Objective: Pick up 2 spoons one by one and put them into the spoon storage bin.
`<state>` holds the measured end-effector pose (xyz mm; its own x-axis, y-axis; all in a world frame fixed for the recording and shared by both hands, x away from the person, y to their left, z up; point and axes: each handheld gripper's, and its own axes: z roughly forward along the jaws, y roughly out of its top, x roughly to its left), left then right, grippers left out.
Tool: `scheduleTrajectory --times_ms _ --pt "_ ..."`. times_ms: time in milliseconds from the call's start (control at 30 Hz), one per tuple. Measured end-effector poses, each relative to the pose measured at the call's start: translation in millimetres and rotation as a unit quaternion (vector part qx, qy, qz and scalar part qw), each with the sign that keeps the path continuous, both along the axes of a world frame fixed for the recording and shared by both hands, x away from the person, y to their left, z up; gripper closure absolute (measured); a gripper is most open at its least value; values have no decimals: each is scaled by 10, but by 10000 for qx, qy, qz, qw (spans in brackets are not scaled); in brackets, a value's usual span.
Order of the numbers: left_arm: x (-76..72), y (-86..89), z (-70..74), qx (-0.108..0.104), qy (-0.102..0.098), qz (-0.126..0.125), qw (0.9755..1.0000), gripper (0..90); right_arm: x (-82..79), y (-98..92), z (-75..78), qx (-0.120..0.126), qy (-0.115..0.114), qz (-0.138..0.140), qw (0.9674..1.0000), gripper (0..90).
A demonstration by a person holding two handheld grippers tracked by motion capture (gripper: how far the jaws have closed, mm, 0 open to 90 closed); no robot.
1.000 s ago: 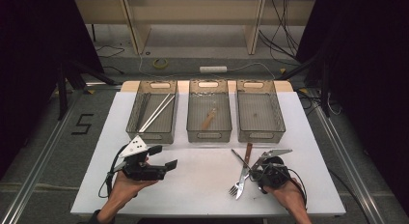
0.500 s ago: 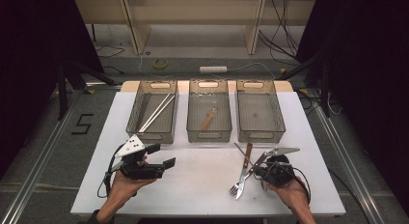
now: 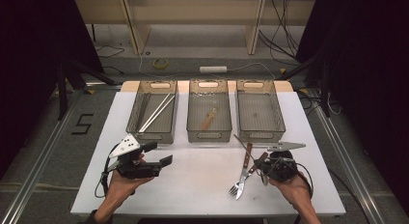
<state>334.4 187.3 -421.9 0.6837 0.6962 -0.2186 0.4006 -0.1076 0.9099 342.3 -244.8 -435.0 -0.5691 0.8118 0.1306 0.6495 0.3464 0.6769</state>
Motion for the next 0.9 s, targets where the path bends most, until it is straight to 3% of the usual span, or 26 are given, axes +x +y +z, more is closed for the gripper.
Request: scheduleTrajectory --times_ms 167,600,900 --pt "-34 61 -3 -16 -26 32 10000 180 133 85 85 64 -120 30 9999 900" --pt "-87 144 -21 244 -167 75 9995 176 607 499 373 247 -406 185 9987 900" --pt "-99 183 -17 47 -118 94 9999 174 1027 732 511 159 -443 102 9988 900"
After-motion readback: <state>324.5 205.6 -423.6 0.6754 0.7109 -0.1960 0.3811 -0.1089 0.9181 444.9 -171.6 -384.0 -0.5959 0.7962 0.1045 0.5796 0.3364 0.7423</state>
